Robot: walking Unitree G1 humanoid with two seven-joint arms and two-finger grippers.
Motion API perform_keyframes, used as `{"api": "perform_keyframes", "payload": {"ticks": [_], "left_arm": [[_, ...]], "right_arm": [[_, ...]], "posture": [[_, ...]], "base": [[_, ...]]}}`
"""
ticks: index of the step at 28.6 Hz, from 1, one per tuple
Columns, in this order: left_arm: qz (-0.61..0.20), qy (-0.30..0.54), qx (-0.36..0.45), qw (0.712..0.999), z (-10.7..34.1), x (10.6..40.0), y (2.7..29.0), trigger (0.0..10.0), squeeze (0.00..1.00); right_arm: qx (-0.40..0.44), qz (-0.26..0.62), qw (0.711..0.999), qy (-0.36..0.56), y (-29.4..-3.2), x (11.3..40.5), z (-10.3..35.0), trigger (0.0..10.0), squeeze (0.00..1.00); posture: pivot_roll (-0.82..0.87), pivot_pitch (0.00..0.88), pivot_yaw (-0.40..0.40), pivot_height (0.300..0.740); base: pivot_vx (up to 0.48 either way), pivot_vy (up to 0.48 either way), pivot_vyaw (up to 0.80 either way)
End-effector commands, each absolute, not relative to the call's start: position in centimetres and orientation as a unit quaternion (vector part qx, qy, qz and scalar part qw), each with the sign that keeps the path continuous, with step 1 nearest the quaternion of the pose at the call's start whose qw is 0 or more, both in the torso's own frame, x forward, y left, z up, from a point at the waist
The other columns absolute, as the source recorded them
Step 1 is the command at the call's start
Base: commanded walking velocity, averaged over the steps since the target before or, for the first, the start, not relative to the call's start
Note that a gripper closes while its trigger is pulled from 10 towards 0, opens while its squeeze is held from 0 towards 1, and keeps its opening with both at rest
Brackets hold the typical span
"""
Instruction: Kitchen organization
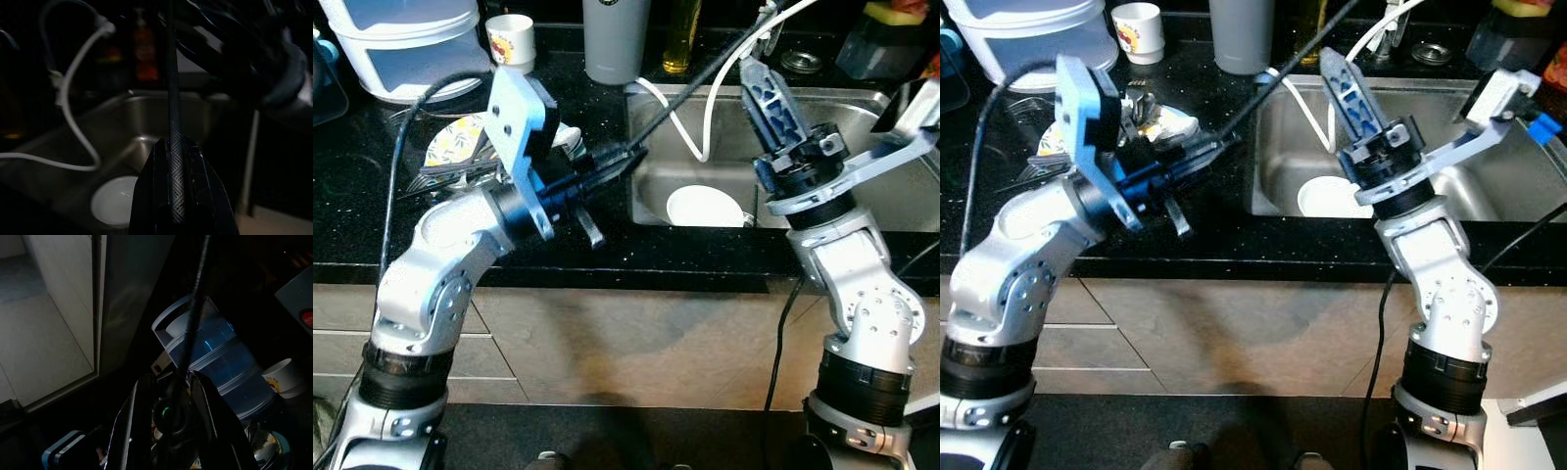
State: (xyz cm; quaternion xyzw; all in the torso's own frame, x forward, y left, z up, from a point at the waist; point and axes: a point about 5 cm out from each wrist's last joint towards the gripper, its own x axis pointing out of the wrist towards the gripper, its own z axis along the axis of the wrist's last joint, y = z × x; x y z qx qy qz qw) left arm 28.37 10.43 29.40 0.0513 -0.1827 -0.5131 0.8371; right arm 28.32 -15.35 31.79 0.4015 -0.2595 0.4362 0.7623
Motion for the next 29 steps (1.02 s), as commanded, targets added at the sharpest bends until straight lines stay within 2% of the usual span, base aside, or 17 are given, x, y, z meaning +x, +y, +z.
{"api": "perform_keyframes", "payload": {"ticks": [1, 8, 9, 11, 12, 19, 20, 21, 22, 25, 28, 29], "left_arm": [[-0.524, -0.179, 0.057, 0.831, 29.3, 28.0, 10.3, 10.0, 0.00], [-0.532, -0.175, 0.058, 0.826, 29.2, 27.7, 10.1, 10.0, 0.00], [-0.530, -0.176, 0.057, 0.828, 29.3, 27.8, 10.2, 10.0, 0.00], [-0.530, -0.176, 0.057, 0.828, 29.3, 27.8, 10.2, 10.0, 0.00], [-0.530, -0.176, 0.058, 0.828, 29.3, 27.8, 10.2, 10.0, 0.00], [-0.516, -0.176, 0.072, 0.835, 29.3, 28.0, 10.1, 10.0, 0.00], [-0.503, -0.178, 0.074, 0.843, 29.3, 28.2, 10.1, 10.0, 0.00], [-0.493, -0.180, 0.076, 0.848, 29.4, 28.4, 10.0, 10.0, 0.00], [-0.475, -0.168, 0.063, 0.861, 29.3, 29.0, 10.0, 10.0, 1.00], [-0.435, -0.165, 0.056, 0.883, 29.4, 30.0, 10.1, 10.0, 1.00], [-0.415, -0.175, 0.057, 0.891, 29.7, 30.2, 10.5, 10.0, 0.99], [-0.397, -0.177, 0.047, 0.899, 30.0, 30.5, 11.1, 10.0, 0.00]], "right_arm": [[0.398, 0.450, 0.754, -0.266, -15.2, 27.9, 32.1, 10.0, 0.00], [0.397, 0.449, 0.757, -0.259, -15.2, 28.1, 31.8, 10.0, 0.00], [0.396, 0.445, 0.761, -0.257, -15.2, 28.2, 31.7, 3.1, 0.00], [0.396, 0.444, 0.762, -0.257, -15.2, 28.2, 31.7, 3.1, 0.00], [0.394, 0.444, 0.762, -0.258, -15.2, 28.2, 31.7, 0.0, 0.00], [0.398, 0.433, 0.766, -0.258, -15.3, 28.4, 31.7, 0.0, 0.00], [0.385, 0.422, 0.780, -0.255, -15.4, 28.6, 31.6, 0.9, 0.00], [0.375, 0.413, 0.790, -0.254, -15.5, 28.8, 31.5, 0.9, 0.00], [0.363, 0.388, 0.809, -0.250, -15.8, 29.3, 31.4, 10.0, 0.00], [0.336, 0.327, 0.848, -0.248, -16.6, 30.5, 31.3, 10.0, 0.00], [0.319, 0.286, 0.868, -0.253, -17.3, 31.2, 31.3, 10.0, 0.00], [0.299, 0.246, 0.887, -0.253, -17.9, 31.9, 31.1, 10.0, 0.00]], "posture": [[0.09, 0.120, -0.007, 0.740], [0.09, 0.123, -0.009, 0.740], [0.09, 0.123, -0.009, 0.740], [0.09, 0.123, -0.009, 0.740], [0.09, 0.123, -0.009, 0.740], [0.09, 0.127, -0.012, 0.740], [0.10, 0.128, -0.013, 0.740], [0.10, 0.128, -0.013, 0.740], [0.10, 0.128, -0.013, 0.740], [0.09, 0.129, -0.012, 0.740], [0.09, 0.129, -0.012, 0.740], [0.09, 0.129, -0.012, 0.740]], "base": [[0.000, 0.000, 0.00], [0.000, 0.000, 0.00], [0.000, 0.000, 0.00], [0.000, 0.000, 0.00], [0.000, 0.000, 0.00], [0.000, 0.000, 0.00], [0.000, 0.000, 0.00], [0.000, 0.000, 0.00], [0.000, 0.000, 0.00], [0.000, 0.000, 0.00], [0.000, 0.000, 0.00], [0.000, 0.000, 0.00]]}}
